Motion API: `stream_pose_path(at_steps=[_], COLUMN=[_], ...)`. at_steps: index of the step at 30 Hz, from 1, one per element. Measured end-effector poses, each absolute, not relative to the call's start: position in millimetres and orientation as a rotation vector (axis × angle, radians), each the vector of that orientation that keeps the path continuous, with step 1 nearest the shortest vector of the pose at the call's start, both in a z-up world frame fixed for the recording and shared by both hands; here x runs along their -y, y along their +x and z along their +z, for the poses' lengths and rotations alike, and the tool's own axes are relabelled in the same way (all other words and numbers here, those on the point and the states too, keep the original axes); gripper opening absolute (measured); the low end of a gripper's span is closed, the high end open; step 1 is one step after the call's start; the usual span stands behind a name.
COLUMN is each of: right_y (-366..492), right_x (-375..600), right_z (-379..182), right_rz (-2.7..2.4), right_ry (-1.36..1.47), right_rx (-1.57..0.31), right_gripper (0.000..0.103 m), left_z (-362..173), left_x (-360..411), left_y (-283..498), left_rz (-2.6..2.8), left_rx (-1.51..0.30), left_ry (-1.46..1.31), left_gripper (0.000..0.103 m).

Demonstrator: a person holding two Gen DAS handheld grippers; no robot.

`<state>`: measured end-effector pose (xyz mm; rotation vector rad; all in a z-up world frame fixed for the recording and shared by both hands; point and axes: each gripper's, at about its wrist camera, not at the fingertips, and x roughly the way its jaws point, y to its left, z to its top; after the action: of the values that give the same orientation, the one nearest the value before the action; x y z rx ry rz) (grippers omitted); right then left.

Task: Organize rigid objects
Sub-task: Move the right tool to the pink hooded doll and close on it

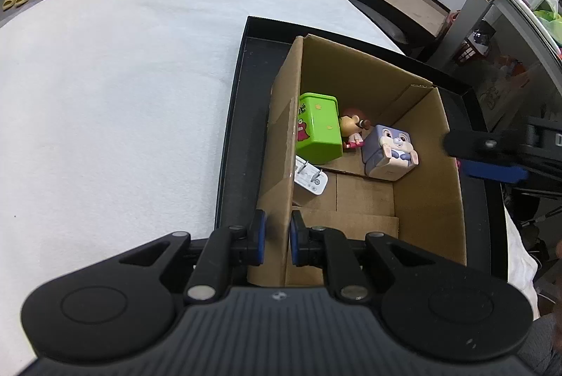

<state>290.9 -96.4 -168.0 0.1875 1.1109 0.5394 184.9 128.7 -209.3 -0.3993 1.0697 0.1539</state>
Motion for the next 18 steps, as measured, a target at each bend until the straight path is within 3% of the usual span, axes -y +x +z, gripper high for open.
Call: stream_pose_path(at_steps=[18], right_y=[314], right_x=[163], right_z=[-180], right_rz=[0.415], right_ry=[0.217], right_rx=[-1.056], right_gripper=[0.06], left_z=[-210], left_x=[-123], left_y=[184], left_rz=[0.171], left_rx=[-1.074], left_ry=[-0.378], left_gripper=[0.013])
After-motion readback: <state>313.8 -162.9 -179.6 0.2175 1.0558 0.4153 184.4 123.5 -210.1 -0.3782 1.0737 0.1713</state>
